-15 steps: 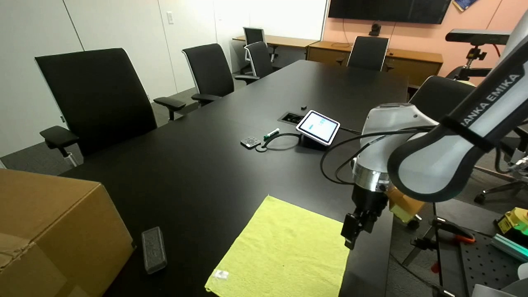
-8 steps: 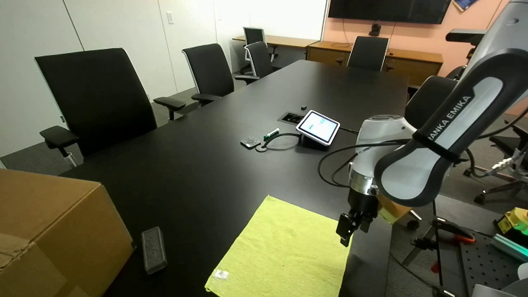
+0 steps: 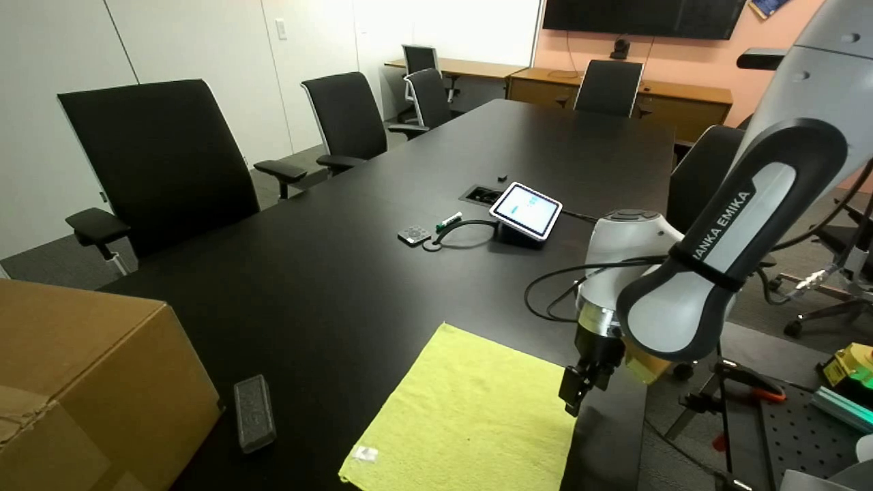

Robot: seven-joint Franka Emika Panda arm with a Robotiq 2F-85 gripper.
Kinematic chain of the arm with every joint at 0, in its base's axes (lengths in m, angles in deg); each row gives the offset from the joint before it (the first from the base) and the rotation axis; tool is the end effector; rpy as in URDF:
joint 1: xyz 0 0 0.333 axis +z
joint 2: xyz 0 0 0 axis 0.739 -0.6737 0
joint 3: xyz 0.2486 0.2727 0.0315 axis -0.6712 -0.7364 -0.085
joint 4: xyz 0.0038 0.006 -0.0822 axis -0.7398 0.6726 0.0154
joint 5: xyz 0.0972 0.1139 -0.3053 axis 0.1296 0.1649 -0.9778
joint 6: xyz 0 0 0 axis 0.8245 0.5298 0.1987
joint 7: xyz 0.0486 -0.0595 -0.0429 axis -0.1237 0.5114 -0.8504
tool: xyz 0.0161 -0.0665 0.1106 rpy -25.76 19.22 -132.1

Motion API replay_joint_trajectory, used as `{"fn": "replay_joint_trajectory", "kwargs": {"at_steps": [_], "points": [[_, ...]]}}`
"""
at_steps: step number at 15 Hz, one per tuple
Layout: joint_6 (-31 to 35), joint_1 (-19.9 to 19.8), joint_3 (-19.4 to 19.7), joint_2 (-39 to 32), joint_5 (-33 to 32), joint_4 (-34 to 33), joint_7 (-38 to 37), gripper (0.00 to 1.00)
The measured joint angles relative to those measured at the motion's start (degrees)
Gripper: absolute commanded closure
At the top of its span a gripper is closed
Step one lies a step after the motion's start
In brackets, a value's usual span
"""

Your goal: Fold the towel in half

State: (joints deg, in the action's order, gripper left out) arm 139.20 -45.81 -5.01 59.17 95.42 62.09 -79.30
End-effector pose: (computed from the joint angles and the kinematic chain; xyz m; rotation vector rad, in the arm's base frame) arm 0.4398 0.0443 0.1789 -2.9944 0.4775 0.1784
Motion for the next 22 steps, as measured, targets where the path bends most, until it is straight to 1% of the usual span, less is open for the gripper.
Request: {"fn": "replay_joint_trajectory", "kwargs": {"at_steps": [6,10,12,16,22], "points": [[4.8,-0.9,1.6,-4.0,-3.2,-0.1,0.0,0.00],[6.2,-1.5,3.5,-4.3,-4.7,-0.6,0.0,0.00],[6.5,-1.6,4.2,-4.3,-5.2,-1.1,0.0,0.00],[6.4,-2.2,4.4,-4.9,-5.3,-2.6,-0.1,0.00],[6.2,-2.4,4.4,-8.0,-5.3,-5.7,-0.2,0.00]]}}
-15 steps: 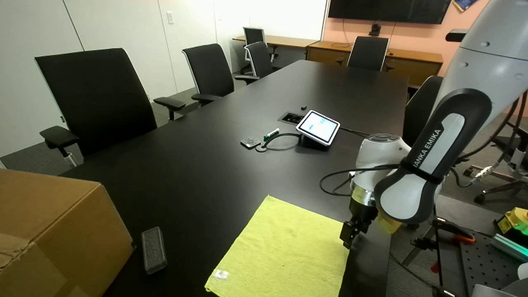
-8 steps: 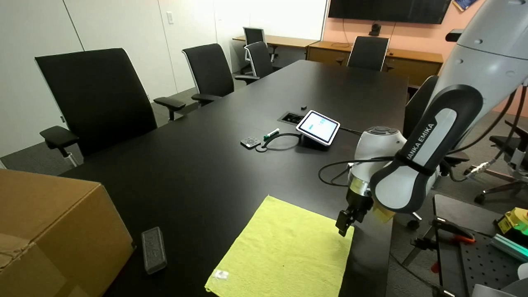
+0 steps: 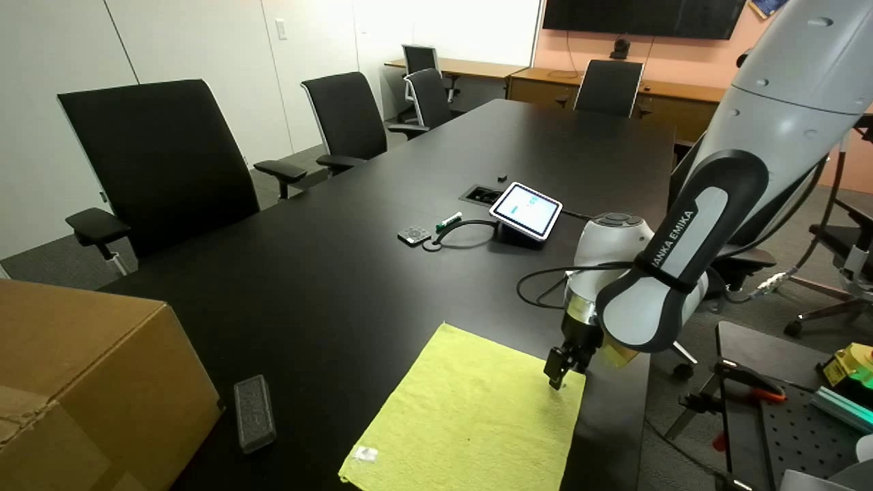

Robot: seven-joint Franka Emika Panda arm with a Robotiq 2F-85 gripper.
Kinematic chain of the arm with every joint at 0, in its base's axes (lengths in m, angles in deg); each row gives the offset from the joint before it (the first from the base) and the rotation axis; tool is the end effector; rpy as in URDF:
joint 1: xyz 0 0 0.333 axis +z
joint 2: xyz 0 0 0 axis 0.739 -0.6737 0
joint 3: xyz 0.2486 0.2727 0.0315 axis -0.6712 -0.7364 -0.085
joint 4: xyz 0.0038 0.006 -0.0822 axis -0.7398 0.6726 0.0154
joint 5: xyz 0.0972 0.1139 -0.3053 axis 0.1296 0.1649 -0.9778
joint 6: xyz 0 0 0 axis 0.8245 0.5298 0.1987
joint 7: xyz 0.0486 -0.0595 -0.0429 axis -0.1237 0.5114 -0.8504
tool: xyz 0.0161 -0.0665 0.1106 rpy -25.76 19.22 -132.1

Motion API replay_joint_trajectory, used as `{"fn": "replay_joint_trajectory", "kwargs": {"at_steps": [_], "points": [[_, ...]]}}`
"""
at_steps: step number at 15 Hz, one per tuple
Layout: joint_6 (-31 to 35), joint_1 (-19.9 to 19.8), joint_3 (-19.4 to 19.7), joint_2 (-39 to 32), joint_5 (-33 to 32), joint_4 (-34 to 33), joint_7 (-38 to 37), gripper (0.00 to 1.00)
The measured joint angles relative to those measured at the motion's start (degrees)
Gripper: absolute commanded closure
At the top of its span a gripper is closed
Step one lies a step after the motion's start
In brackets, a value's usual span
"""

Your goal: Fold the towel in half

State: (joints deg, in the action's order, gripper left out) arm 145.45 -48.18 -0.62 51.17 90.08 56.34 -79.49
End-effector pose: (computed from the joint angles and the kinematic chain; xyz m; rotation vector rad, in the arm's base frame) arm 0.4787 -0.0083 0.1434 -3.0483 0.5313 0.0546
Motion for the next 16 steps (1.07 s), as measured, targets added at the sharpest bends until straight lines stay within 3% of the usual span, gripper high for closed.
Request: {"fn": "replay_joint_trajectory", "kwargs": {"at_steps": [1,2,11,15,16], "points": [[-0.1,0.0,0.0,-0.6,0.0,-0.5,0.0,0.00],[-0.2,0.1,0.0,-1.0,-0.1,-0.8,-0.1,0.19],[-7.3,2.3,-0.1,1.0,-0.4,-1.6,-1.4,0.88],[-15.3,2.6,-0.9,4.4,-0.5,-1.6,-1.5,1.00],[-17.1,2.6,-1.1,5.4,-0.5,-1.6,-1.5,0.97]]}}
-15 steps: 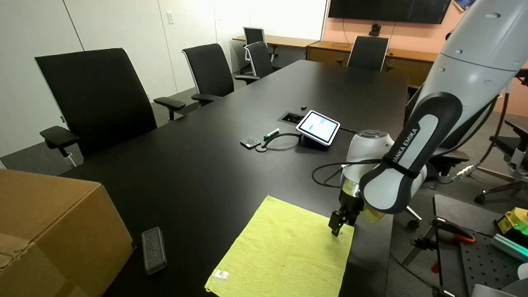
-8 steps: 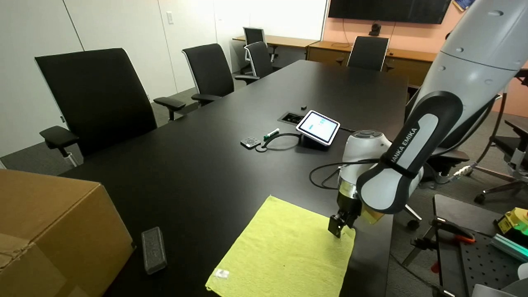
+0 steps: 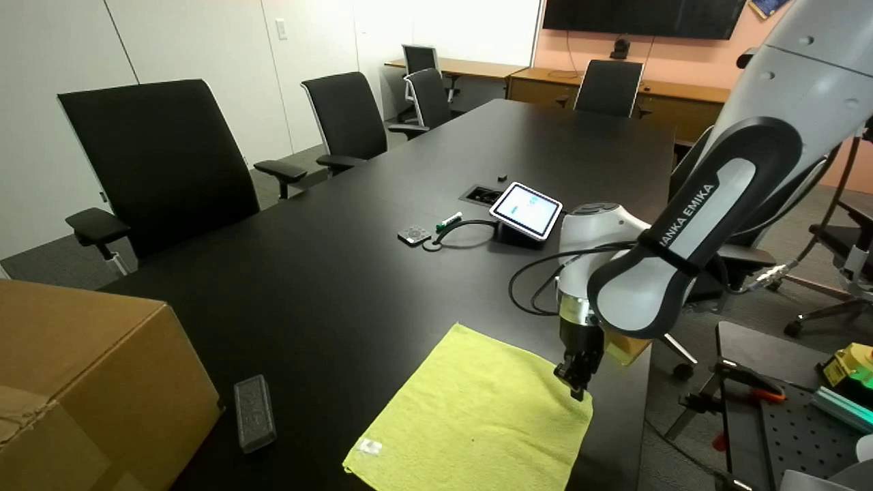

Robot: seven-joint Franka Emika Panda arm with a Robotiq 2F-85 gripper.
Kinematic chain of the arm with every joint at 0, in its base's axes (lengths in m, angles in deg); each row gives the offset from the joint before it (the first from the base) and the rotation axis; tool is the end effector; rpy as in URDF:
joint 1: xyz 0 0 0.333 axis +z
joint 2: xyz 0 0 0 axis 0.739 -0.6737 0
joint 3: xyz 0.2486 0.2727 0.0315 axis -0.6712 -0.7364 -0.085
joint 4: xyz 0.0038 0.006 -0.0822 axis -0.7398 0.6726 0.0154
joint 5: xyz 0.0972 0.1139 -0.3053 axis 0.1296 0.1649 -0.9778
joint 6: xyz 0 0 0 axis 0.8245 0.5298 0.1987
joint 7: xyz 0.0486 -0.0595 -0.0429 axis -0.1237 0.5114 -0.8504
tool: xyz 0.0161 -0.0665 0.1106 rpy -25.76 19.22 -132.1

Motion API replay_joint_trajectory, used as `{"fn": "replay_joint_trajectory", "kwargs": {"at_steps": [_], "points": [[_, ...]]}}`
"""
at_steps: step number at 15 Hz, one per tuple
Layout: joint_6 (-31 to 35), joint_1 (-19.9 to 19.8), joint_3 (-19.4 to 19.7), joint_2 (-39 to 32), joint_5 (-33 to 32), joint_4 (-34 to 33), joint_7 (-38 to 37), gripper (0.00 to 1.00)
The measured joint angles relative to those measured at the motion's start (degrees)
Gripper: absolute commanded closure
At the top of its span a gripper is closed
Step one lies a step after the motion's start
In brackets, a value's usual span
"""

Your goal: Fold the towel in half

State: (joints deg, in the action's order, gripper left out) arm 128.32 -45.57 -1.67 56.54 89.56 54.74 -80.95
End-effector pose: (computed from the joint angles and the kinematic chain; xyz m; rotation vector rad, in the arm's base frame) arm 0.4662 0.0331 0.1728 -3.0102 0.4331 0.3338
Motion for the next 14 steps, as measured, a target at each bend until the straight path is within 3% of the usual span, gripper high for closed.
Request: {"fn": "replay_joint_trajectory", "kwargs": {"at_steps": [5,14], "points": [[-6.1,-0.3,-0.2,3.6,0.0,-0.2,0.0,0.96],[-7.9,-2.9,-0.2,4.9,1.6,-7.2,0.2,0.98]]}}
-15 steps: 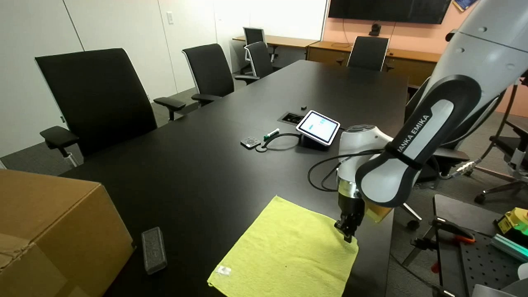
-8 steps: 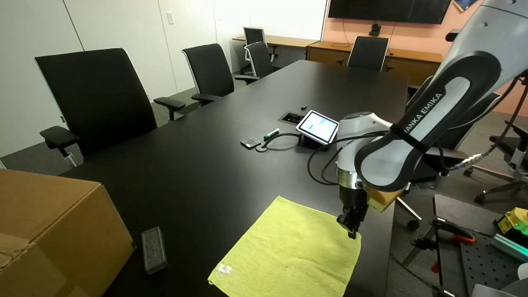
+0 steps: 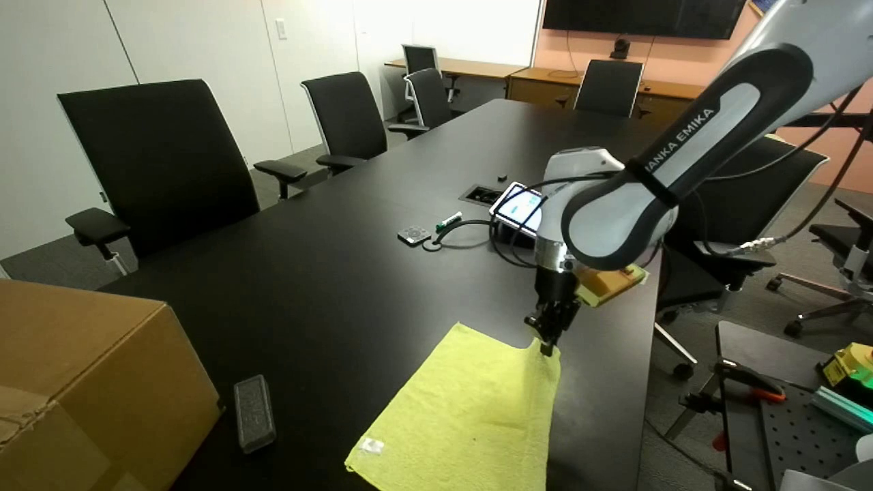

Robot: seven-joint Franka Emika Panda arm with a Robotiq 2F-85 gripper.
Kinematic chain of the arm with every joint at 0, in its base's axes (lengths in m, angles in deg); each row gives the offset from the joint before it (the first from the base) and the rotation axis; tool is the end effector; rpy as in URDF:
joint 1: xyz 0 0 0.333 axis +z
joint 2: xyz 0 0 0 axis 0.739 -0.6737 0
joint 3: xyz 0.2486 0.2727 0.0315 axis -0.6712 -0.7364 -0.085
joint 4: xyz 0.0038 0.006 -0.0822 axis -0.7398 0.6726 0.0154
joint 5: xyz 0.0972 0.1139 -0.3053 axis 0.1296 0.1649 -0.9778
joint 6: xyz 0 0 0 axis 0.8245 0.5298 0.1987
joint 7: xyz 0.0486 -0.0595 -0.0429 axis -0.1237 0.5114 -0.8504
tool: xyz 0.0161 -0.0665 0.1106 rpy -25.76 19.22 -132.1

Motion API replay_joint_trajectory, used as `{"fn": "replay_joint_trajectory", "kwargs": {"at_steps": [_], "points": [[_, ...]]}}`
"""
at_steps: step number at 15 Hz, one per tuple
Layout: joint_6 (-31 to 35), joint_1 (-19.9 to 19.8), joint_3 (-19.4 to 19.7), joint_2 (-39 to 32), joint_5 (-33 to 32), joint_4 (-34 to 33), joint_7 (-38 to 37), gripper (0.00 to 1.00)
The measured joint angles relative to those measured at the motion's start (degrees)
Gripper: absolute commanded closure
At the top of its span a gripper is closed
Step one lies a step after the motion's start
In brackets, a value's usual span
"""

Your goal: Fold the towel in half

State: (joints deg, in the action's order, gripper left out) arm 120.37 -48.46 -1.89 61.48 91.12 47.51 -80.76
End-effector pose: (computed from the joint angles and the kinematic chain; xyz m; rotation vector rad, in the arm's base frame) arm 0.5125 0.0170 0.2386 -2.9482 0.4965 0.2209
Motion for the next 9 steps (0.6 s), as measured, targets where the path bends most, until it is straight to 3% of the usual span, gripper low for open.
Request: {"fn": "replay_joint_trajectory", "kwargs": {"at_steps": [5,9], "points": [[-4.9,0.0,0.1,-0.8,-0.4,-9.3,0.0,0.98],[-9.4,0.7,0.3,-5.9,-2.3,-18.2,-0.7,0.97]]}}
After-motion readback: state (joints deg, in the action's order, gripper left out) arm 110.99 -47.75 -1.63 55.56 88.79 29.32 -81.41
